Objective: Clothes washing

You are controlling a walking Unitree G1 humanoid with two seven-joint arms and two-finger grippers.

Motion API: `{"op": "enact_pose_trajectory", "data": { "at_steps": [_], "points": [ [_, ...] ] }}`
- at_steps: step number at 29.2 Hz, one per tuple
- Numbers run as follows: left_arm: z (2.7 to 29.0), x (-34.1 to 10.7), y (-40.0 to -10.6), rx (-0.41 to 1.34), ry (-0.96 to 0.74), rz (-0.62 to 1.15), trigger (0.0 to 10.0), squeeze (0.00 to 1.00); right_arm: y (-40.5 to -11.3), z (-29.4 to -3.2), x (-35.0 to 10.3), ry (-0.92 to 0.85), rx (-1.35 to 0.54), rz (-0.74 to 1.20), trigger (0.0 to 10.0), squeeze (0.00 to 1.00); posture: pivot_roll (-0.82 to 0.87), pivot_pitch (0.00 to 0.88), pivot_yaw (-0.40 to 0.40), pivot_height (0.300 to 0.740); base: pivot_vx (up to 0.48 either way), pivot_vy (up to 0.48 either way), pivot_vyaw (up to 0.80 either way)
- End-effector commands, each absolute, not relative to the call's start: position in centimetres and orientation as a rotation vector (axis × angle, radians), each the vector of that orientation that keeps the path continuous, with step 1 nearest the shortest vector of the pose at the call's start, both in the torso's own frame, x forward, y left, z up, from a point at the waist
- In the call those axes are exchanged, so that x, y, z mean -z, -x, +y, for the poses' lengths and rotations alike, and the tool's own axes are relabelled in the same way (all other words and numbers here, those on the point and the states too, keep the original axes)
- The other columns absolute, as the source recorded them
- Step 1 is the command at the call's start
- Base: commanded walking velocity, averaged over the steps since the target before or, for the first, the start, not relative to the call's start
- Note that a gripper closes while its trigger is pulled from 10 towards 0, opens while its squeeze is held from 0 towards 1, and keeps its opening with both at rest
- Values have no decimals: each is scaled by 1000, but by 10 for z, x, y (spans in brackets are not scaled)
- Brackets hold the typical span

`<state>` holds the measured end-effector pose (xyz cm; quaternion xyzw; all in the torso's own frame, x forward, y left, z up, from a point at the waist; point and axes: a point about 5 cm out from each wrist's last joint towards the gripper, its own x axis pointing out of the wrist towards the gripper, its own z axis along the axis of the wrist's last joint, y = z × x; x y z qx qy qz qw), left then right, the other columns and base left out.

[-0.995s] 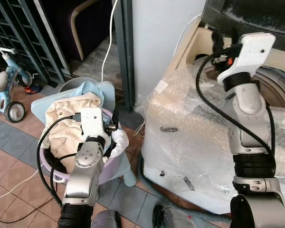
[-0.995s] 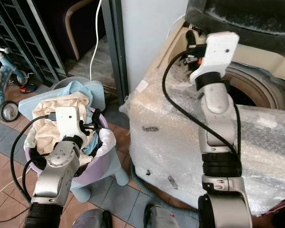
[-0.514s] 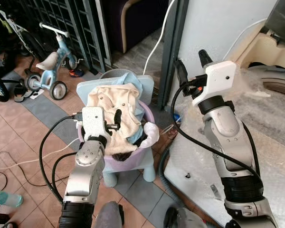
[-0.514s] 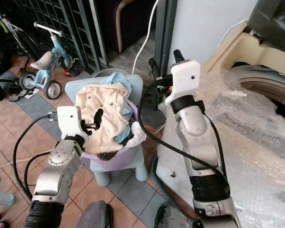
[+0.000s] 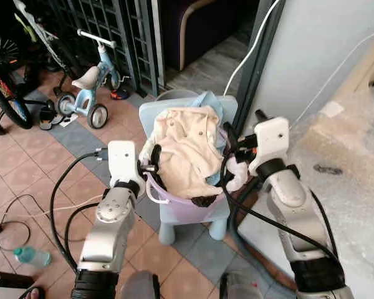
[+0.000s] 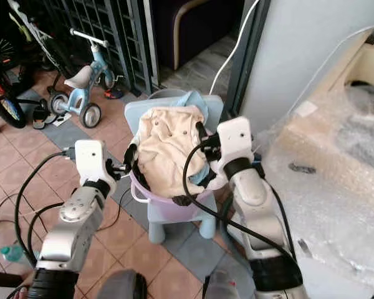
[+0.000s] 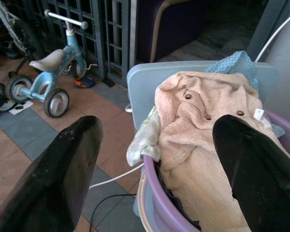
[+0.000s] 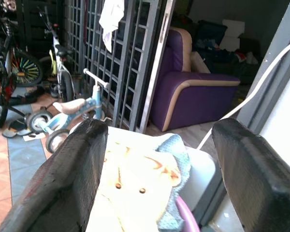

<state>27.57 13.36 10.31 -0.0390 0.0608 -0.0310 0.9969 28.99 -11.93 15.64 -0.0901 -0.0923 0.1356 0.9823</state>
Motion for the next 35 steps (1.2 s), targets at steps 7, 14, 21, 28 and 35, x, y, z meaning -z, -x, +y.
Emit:
{"op": "enact_pose_trajectory", "data": {
  "at_steps": [7,14,21,28,35],
  "points": [
    [140,-108,-269,70,90,77,10000,0,-273,-159,-122,161,-129,-41,10000,0,5,99,31,740,47,0,0],
    [139,-109,-274,81,88,72,10000,0,-280,-159,-118,235,-85,-32,10000,0,-4,113,40,740,408,0,0],
    [137,-108,-274,95,79,73,10000,0,-281,-153,-113,199,-109,-3,10000,0,-1,120,36,740,467,0,0],
    [138,-107,-273,69,78,80,10000,0,-280,-149,-110,227,-150,-12,10000,0,2,124,35,740,466,0,0],
    [142,-103,-275,26,77,109,10000,0,-278,-151,-107,256,-165,-12,10000,0,0,126,34,740,464,0,0]
  ]
}}
